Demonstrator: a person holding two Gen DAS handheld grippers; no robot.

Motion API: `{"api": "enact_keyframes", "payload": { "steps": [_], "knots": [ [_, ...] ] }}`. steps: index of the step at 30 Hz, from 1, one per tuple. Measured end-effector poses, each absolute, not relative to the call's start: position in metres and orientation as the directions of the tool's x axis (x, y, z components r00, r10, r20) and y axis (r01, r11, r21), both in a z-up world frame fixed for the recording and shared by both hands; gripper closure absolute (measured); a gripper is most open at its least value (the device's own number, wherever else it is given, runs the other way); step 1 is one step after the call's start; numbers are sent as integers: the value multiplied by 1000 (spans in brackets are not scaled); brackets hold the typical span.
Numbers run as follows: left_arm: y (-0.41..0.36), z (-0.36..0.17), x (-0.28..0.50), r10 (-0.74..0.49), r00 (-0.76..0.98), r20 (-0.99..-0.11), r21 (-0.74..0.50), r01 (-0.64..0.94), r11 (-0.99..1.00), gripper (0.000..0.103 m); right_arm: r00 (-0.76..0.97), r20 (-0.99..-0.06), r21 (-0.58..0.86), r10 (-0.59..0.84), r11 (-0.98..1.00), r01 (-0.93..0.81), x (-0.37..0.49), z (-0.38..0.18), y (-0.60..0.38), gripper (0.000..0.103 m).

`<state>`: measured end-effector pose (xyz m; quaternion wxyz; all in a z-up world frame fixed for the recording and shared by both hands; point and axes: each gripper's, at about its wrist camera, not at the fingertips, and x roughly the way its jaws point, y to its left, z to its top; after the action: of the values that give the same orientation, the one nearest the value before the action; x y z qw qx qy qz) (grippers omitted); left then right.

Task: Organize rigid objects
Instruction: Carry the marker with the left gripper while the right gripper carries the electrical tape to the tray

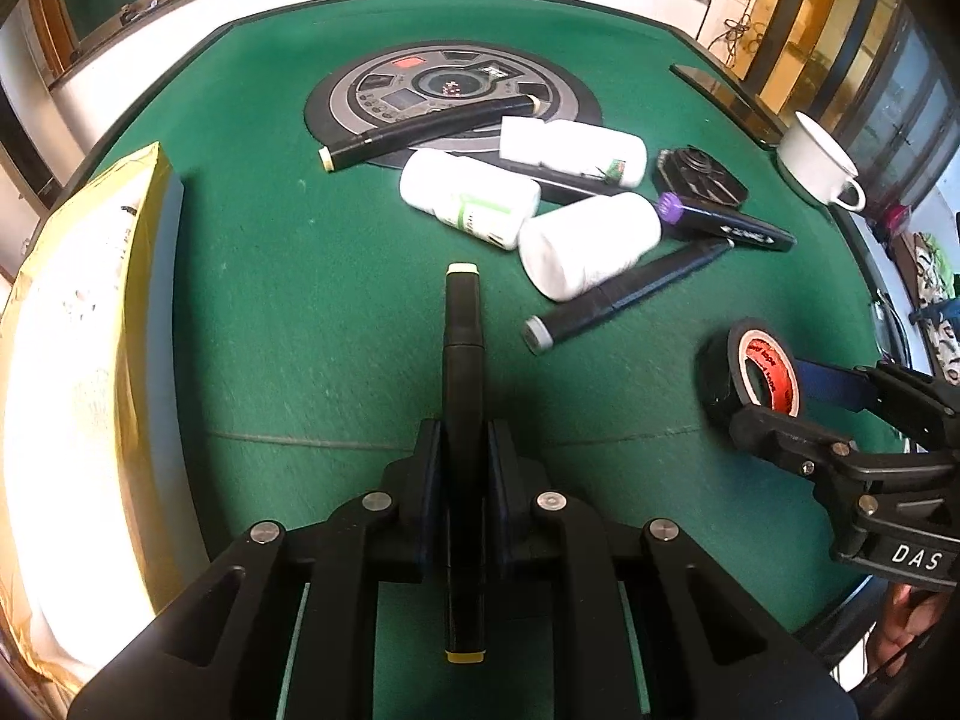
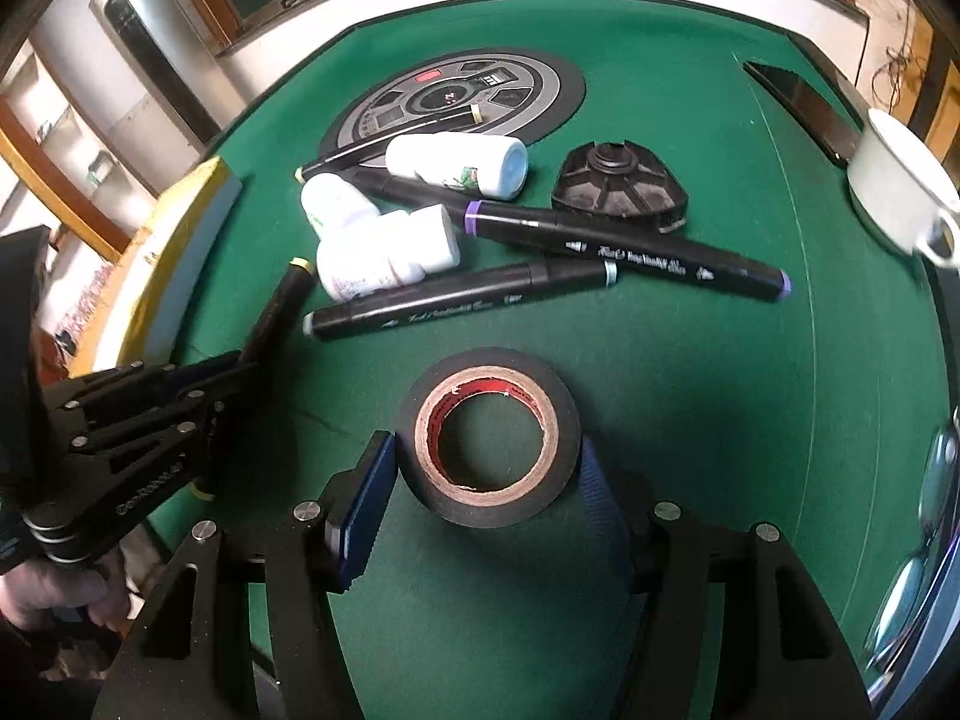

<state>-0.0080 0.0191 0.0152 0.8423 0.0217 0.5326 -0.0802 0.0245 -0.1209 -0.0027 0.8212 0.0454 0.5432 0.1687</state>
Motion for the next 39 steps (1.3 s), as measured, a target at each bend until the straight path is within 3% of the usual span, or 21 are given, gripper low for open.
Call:
{"api": "enact_keyframes", "payload": {
  "steps": [16, 20, 30, 39],
  "knots": [
    [44, 82, -32, -89, 587, -805, 18, 174, 985, 91, 410, -824, 310, 391, 917, -252, 3, 24, -110, 47],
    [68, 96, -33, -122, 613, -781, -26, 164, 986, 91, 455, -807, 295, 378, 924, -244, 1, 41, -98, 47],
    [165, 99, -41, -118, 619, -777, -117, 42, 992, 91, 446, -806, 275, 389, 914, -299, 1, 55, -32, 47],
    [242, 75, -49, -72, 589, -805, -152, -88, 984, 91, 400, -800, 251, 446, 856, -453, 1, 72, 56, 47]
  ]
}}
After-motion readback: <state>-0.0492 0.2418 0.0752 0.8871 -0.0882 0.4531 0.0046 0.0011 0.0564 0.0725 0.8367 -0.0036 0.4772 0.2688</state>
